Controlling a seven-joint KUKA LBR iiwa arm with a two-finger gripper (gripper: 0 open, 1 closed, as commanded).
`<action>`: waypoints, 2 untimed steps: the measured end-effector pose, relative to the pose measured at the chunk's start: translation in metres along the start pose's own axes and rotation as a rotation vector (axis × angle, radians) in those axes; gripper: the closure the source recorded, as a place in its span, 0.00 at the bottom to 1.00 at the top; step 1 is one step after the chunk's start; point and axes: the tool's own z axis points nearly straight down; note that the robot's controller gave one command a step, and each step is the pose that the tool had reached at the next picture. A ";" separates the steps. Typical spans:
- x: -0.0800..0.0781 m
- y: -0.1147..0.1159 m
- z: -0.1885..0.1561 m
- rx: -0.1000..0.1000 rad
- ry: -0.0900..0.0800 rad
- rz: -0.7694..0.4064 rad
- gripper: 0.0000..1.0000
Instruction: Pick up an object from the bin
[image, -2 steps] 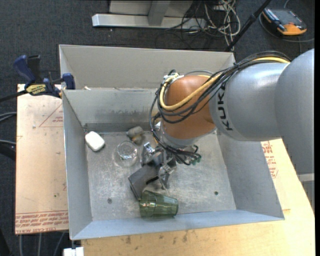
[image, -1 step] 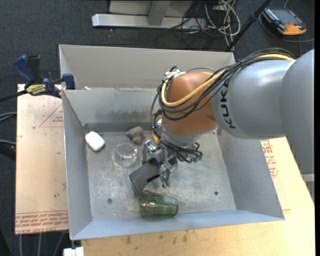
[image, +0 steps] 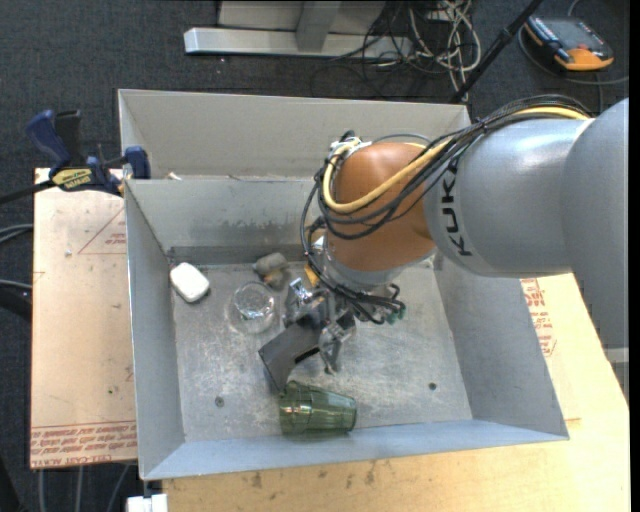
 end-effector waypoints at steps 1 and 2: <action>0.003 0.002 -0.039 -0.009 0.016 0.002 1.00; 0.003 0.002 -0.039 -0.009 0.016 0.002 1.00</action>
Offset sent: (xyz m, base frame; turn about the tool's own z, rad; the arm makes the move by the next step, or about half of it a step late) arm 0.0002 0.0001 0.0261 0.0000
